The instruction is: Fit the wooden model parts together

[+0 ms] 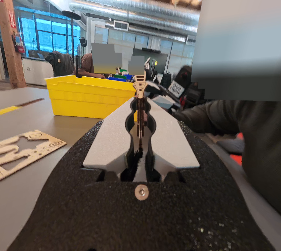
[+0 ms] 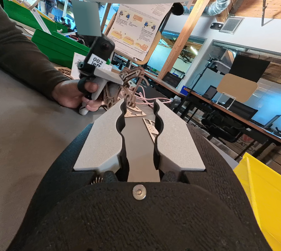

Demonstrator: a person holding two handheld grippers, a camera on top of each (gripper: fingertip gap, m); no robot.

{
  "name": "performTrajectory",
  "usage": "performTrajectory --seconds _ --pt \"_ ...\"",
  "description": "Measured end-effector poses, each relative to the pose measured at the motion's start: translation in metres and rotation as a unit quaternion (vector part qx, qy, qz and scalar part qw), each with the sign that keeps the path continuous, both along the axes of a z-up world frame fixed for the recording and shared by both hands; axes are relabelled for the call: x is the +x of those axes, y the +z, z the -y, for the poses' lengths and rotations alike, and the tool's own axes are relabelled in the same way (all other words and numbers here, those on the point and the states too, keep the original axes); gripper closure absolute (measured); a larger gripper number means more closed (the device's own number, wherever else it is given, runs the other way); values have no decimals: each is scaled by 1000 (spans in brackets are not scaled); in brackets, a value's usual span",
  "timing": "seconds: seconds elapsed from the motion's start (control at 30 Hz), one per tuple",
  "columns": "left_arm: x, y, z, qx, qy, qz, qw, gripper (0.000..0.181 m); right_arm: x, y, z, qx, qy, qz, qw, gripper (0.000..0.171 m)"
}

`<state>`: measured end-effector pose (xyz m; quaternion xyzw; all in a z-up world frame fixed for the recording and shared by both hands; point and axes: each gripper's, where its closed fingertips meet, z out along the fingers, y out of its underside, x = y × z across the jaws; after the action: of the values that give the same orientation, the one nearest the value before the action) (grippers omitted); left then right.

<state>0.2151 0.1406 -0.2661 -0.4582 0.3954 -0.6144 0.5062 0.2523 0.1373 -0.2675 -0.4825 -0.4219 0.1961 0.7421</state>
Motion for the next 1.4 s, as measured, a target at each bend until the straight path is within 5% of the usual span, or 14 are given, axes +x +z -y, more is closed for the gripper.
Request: performTrajectory --seconds 0.3,0.6,0.7,0.93,1.1,1.4 --pt "-18 -5 -65 -317 -47 65 945 175 -1 0 -1 0 -1 -3 1000 138" --pt "-16 -6 -62 -315 -56 56 946 175 0 8 -8 -29 -13 -46 998 140" --pt "-17 -4 -60 -303 -55 62 949 176 0 19 -25 -172 -7 -187 967 141" --pt "-24 4 -52 -272 -65 86 956 175 -30 3 -46 -332 18 -297 895 137" --pt "-23 6 -47 -255 -68 84 961 175 -38 6 -48 -360 60 -340 867 136" --pt "-27 11 -41 -243 -81 100 961 175 -55 7 -48 -363 71 -345 862 150"
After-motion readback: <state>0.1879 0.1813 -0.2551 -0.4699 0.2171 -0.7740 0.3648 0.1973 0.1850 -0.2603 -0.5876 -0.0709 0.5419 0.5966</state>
